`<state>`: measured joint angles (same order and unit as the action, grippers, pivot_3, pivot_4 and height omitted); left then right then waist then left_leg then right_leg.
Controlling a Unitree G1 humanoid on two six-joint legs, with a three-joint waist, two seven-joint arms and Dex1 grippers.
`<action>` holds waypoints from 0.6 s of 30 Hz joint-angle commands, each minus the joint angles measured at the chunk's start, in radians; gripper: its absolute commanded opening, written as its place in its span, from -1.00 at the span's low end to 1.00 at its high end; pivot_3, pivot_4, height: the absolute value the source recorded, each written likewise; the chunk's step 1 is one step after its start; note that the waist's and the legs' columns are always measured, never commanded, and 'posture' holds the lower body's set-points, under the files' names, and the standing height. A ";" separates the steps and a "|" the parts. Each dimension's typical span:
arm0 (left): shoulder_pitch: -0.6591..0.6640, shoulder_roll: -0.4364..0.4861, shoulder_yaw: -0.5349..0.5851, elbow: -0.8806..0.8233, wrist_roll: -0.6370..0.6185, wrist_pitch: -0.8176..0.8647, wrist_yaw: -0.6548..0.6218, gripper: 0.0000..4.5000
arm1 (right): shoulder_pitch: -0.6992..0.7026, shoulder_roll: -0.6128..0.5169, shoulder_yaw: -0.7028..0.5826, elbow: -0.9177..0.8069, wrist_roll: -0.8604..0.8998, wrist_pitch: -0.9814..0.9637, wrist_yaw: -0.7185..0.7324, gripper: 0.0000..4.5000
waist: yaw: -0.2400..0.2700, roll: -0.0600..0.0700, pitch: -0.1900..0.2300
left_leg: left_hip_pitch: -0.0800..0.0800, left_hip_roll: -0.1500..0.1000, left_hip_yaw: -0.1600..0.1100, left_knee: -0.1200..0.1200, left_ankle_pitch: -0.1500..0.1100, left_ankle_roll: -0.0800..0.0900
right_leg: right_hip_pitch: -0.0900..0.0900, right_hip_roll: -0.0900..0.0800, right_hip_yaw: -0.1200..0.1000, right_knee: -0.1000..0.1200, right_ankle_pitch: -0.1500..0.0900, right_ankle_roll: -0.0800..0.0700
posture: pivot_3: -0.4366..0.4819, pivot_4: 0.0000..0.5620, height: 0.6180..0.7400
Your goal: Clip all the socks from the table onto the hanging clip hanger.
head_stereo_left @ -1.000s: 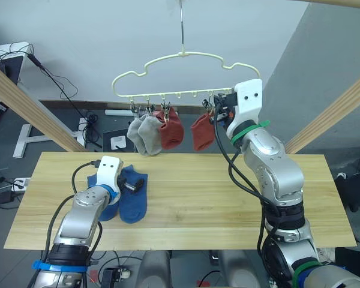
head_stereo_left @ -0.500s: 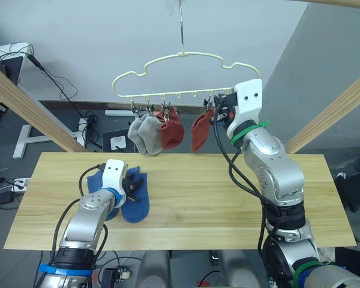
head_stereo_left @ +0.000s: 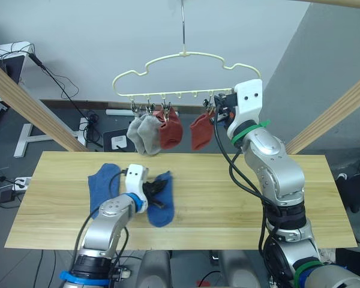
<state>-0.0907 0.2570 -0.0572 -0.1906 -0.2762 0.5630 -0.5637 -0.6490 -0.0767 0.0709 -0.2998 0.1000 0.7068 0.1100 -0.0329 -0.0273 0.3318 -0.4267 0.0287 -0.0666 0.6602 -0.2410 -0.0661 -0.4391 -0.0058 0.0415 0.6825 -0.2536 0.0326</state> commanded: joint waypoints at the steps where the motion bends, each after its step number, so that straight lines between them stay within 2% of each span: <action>1: 0.007 -0.051 -0.062 -0.124 -0.089 -0.005 -0.047 -1.00 | -0.020 0.000 -0.001 -0.054 0.005 -0.011 0.006 -0.98 | 0.000 0.000 0.000 | 0.000 0.000 0.000 0.000 0.000 0.000 | 0.000 0.000 0.000 0.000 0.000 0.000 | -0.05 0.07 1.00; 9: -0.128 -0.193 -0.170 -0.041 0.047 -0.285 0.042 -1.00 | -0.018 0.012 -0.001 -0.067 0.012 0.005 0.002 -0.98 | -0.001 0.000 0.000 | 0.000 0.000 0.000 0.001 0.000 0.000 | 0.000 0.002 0.000 0.000 0.000 0.000 | -0.09 0.05 1.00; 14: -0.242 -0.248 -0.133 0.124 0.132 -0.438 0.153 -1.00 | -0.017 0.023 -0.010 -0.082 0.019 0.030 -0.004 -0.98 | -0.002 0.000 0.000 | 0.000 -0.001 0.000 0.001 0.000 0.000 | 0.000 0.002 0.000 0.000 0.000 0.000 | -0.13 0.06 1.00; 18: -0.287 -0.262 -0.128 0.200 0.149 -0.501 0.171 -1.00 | -0.016 0.032 -0.017 -0.091 0.023 0.051 -0.005 -0.98 | -0.004 0.000 0.000 | 0.000 -0.001 0.001 0.001 0.000 0.001 | 0.000 0.002 0.000 0.000 0.000 0.000 | -0.14 0.06 1.00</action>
<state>-0.3694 0.0107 -0.1795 0.0037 -0.1347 0.1009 -0.4017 -0.6495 -0.0528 0.0605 -0.3334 0.1038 0.7569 0.1069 -0.0370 -0.0274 0.3317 -0.4270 0.0279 -0.0661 0.6611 -0.2407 -0.0655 -0.4391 -0.0039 0.0419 0.6825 -0.2531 0.0324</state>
